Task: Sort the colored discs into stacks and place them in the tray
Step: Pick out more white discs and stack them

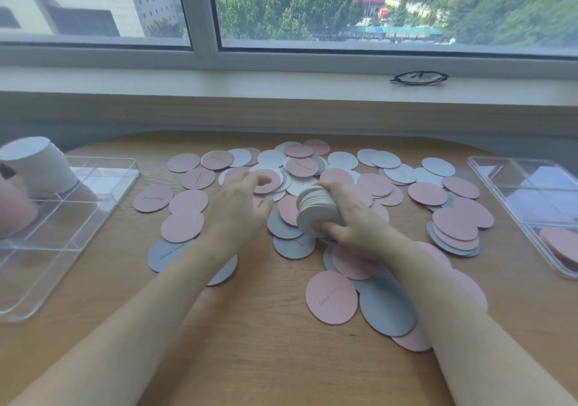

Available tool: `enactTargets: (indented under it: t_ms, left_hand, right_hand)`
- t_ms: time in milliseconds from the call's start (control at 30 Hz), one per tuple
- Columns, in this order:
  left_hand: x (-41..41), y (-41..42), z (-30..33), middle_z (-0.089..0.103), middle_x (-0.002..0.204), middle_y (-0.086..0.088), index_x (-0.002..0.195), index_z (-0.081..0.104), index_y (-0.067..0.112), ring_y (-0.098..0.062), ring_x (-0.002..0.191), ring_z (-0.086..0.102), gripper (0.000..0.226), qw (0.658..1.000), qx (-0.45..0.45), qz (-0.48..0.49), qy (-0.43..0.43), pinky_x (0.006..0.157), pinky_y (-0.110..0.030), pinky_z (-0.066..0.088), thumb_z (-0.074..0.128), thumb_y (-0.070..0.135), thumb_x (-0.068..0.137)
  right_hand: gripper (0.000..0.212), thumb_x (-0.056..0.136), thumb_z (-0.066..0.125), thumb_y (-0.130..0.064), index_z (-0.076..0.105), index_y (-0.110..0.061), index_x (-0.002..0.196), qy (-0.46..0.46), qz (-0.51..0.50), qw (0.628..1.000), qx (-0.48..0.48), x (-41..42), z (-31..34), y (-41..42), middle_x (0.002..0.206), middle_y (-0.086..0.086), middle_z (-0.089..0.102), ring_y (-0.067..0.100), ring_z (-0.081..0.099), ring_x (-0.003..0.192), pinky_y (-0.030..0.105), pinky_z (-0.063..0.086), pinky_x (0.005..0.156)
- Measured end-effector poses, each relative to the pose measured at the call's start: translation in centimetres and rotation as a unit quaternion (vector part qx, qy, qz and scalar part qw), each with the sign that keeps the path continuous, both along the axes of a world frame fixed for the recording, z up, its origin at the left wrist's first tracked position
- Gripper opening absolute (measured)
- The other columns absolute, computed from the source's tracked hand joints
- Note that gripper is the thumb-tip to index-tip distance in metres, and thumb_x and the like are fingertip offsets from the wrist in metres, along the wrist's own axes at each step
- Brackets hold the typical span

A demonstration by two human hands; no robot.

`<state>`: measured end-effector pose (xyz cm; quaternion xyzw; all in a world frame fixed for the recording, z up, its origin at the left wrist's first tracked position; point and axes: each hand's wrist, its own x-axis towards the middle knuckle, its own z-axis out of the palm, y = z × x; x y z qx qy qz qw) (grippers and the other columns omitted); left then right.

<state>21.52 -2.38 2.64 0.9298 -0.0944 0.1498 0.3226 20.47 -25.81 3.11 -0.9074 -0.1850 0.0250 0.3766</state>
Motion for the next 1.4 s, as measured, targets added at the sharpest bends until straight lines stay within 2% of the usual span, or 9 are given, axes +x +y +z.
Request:
enactTargets:
  t_ms: [200,333,500,667,800,900,1033,1233,1400]
  left_hand:
    - [5.6,-0.4,0.9,0.051,0.138,0.002,0.140,0.054,0.024,-0.023,0.129,0.044,0.041,0.986,0.148,-0.022,0.069,0.104,-0.036,0.035,0.053,0.032,0.100]
    - [5.4,0.2,0.3,0.058,0.115,0.003,0.130,0.060,0.021,-0.023,0.110,0.056,0.037,0.984,0.168,-0.013,0.053,0.096,-0.041,0.043,0.056,0.038,0.097]
    - [5.0,1.8,0.2,0.059,0.084,0.010,0.120,0.060,0.021,-0.020,0.095,0.060,0.029,0.988,0.142,0.052,0.039,0.073,-0.034,0.043,0.059,0.038,0.096]
    - [8.1,1.4,1.3,0.050,0.132,-0.005,0.136,0.056,0.020,-0.025,0.123,0.042,0.052,0.976,0.167,0.083,0.109,0.098,-0.039,0.037,0.059,0.047,0.091]
    - [9.7,0.7,0.9,0.056,0.128,-0.010,0.118,0.063,0.019,-0.028,0.121,0.044,0.042,0.958,0.230,0.071,0.156,0.086,-0.037,0.034,0.060,0.047,0.087]
    - [9.5,0.7,0.9,0.052,0.132,-0.007,0.134,0.058,0.022,-0.029,0.126,0.043,0.050,0.964,0.217,0.073,0.139,0.100,-0.040,0.034,0.065,0.043,0.089]
    - [8.7,1.4,0.8,0.052,0.128,-0.005,0.136,0.057,0.023,-0.027,0.122,0.044,0.048,0.974,0.193,0.080,0.093,0.101,-0.040,0.037,0.068,0.036,0.090]
    - [7.0,2.2,0.4,0.051,0.104,0.002,0.112,0.056,0.021,-0.020,0.098,0.054,0.043,0.994,0.017,0.080,0.069,0.081,-0.039,0.050,0.082,0.025,0.077]
    - [4.8,2.2,0.7,0.059,0.096,0.004,0.095,0.051,0.023,-0.022,0.086,0.060,0.028,0.998,-0.050,0.035,0.020,0.067,-0.032,0.046,0.072,0.010,0.082]
  right_hand:
    - [0.060,0.089,0.070,-0.028,0.037,-0.033,0.139,-0.021,0.004,1.000,0.006,0.1,-0.3,-0.2,0.123,-0.006,0.054,0.014,0.050,0.110,0.028,0.036,0.091]
    - [0.059,0.088,0.071,-0.027,0.039,-0.032,0.138,-0.026,0.008,0.999,0.018,0.1,-0.2,-0.2,0.121,-0.007,0.055,0.011,0.051,0.109,0.026,0.036,0.090]
    - [0.054,0.088,0.070,-0.026,0.042,-0.032,0.134,-0.038,0.014,0.999,0.020,-0.1,-0.1,-0.1,0.114,-0.010,0.058,0.009,0.053,0.103,0.026,0.038,0.086]
    - [0.055,0.087,0.071,-0.024,0.042,-0.030,0.134,-0.049,0.013,0.999,0.019,-0.1,-0.1,-0.1,0.113,-0.012,0.056,0.007,0.051,0.101,0.027,0.040,0.087]
    - [0.055,0.087,0.071,-0.026,0.042,-0.032,0.133,-0.046,0.014,0.999,0.021,0.1,-0.3,-0.3,0.112,-0.013,0.057,0.008,0.053,0.101,0.032,0.044,0.091]
    - [0.055,0.087,0.071,-0.025,0.042,-0.031,0.133,-0.047,0.015,0.999,0.022,0.0,-0.3,-0.3,0.112,-0.012,0.057,0.009,0.053,0.101,0.032,0.044,0.091]
    - [0.055,0.087,0.071,-0.026,0.042,-0.031,0.133,-0.047,0.014,0.999,0.017,0.1,-0.2,-0.2,0.111,-0.012,0.057,0.010,0.053,0.101,0.034,0.044,0.091]
    - [0.055,0.086,0.071,-0.025,0.042,-0.031,0.133,-0.048,0.010,0.999,0.014,-0.1,-0.2,-0.2,0.113,-0.011,0.058,0.011,0.054,0.102,0.035,0.045,0.092]
    - [0.055,0.086,0.072,-0.023,0.044,-0.030,0.132,-0.048,0.011,0.999,0.019,-0.1,-0.1,-0.1,0.113,-0.011,0.058,0.011,0.054,0.102,0.035,0.045,0.092]
